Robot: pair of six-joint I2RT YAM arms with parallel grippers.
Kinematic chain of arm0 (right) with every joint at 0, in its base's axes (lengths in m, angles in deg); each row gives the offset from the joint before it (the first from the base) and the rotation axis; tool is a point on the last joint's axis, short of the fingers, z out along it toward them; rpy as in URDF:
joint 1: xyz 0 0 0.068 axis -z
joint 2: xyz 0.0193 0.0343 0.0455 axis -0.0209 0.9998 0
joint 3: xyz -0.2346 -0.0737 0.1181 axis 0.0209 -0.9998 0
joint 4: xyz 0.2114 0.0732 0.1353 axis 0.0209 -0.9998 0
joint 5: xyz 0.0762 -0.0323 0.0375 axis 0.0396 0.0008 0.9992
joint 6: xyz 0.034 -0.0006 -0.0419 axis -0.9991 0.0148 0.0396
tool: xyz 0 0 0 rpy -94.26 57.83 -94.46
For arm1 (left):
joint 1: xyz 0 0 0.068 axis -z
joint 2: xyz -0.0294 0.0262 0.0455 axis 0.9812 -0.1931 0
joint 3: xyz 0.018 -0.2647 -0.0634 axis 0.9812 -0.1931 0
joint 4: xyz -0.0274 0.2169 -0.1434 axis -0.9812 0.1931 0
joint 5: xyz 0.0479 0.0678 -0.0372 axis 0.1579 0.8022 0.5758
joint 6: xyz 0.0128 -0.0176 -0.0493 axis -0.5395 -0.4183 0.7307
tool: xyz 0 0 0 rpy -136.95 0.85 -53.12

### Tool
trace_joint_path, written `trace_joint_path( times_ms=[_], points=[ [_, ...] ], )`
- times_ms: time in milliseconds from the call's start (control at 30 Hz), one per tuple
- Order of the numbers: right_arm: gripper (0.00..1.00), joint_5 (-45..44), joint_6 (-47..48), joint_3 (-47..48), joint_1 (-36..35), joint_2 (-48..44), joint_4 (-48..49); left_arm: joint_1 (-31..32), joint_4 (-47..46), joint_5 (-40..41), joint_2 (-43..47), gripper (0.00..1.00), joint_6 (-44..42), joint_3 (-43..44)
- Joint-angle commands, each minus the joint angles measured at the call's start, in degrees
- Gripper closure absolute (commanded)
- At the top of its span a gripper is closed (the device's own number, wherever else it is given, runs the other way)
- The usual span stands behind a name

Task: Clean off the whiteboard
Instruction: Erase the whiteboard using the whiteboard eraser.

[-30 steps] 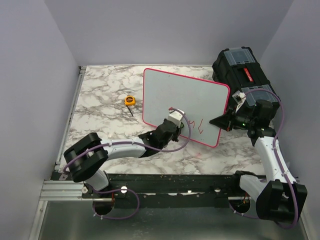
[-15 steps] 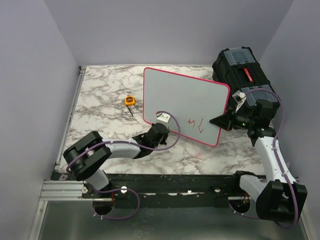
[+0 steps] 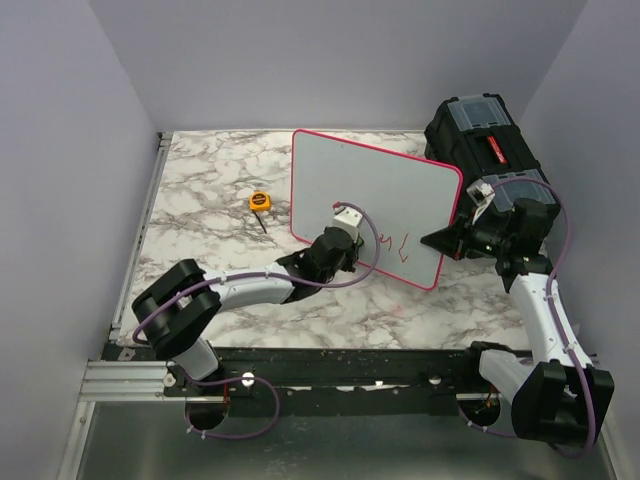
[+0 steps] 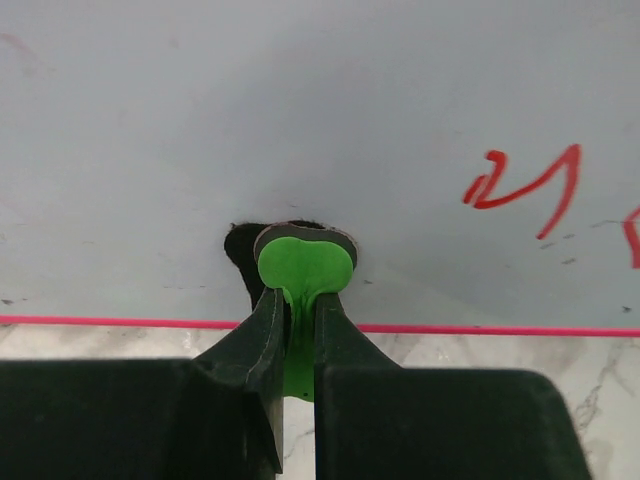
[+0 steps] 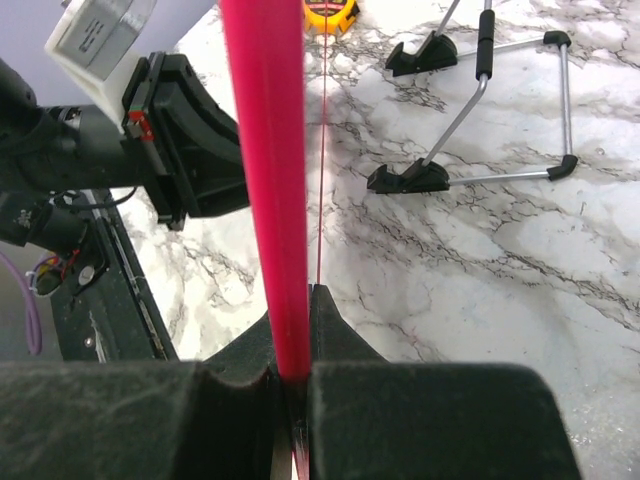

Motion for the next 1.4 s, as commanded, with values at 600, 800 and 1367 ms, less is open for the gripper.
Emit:
trace_joint_path(
  times_ms=[600, 800, 1367],
  points=[
    [1.0, 5.1, 0.2, 0.6, -0.7, -1.7, 1.0, -9.6, -5.4, -1.8, -1.7, 1.0, 5.5, -8.9],
    [1.0, 5.1, 0.2, 0.7, -0.7, -1.5, 1.0, -11.0, -5.9, -4.8, -0.6, 1.0, 3.9, -7.2],
    [1.0, 5.1, 0.4, 0.7, -0.7, -1.7, 0.7, 3.5, -3.6, -3.5, -3.1, 1.0, 9.6, 7.2]
  ],
)
